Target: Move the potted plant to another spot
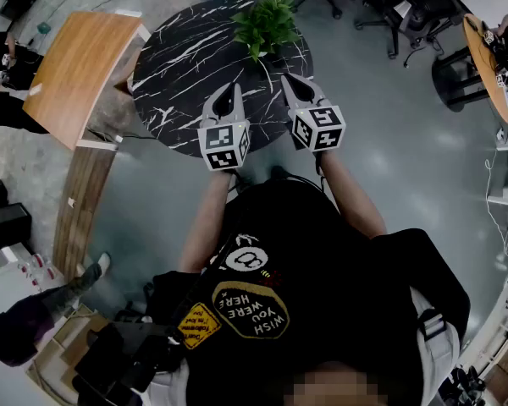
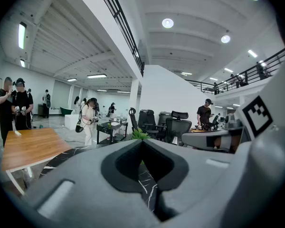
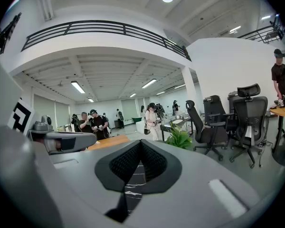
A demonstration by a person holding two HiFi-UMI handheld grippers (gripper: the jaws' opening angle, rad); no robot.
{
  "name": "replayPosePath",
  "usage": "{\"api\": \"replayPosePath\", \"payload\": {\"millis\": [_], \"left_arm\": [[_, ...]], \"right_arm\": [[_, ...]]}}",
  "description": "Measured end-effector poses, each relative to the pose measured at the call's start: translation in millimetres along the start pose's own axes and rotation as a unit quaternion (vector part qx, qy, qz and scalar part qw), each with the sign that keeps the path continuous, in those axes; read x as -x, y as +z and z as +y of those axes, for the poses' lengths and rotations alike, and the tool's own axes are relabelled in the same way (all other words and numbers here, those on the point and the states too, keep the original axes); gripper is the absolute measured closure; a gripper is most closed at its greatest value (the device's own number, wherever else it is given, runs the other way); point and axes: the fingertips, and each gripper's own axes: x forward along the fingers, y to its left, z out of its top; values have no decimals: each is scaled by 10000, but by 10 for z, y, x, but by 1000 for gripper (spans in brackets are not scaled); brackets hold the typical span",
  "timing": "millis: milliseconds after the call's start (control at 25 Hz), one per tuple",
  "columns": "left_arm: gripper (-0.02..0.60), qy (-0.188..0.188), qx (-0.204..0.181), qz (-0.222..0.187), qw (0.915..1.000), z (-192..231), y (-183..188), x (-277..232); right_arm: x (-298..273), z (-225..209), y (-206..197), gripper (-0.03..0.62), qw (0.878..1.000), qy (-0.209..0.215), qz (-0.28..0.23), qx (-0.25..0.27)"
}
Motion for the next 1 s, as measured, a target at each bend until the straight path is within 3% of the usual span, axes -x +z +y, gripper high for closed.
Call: {"api": "replayPosePath", "payload": {"millis": [440, 640, 1000], "left_arm": [[577, -4, 64, 30, 10000, 69, -5, -58], [577, -1, 82, 48, 10000, 148, -35, -61], [577, -102, 203, 275, 9994, 425, -280, -86]], "right_arm": [[-62, -42, -12, 592, 10000, -45, 41, -16], [-71, 20, 46, 591, 9988, 224, -334, -291], [-316, 12, -351, 592, 9998, -7, 97, -172]]}}
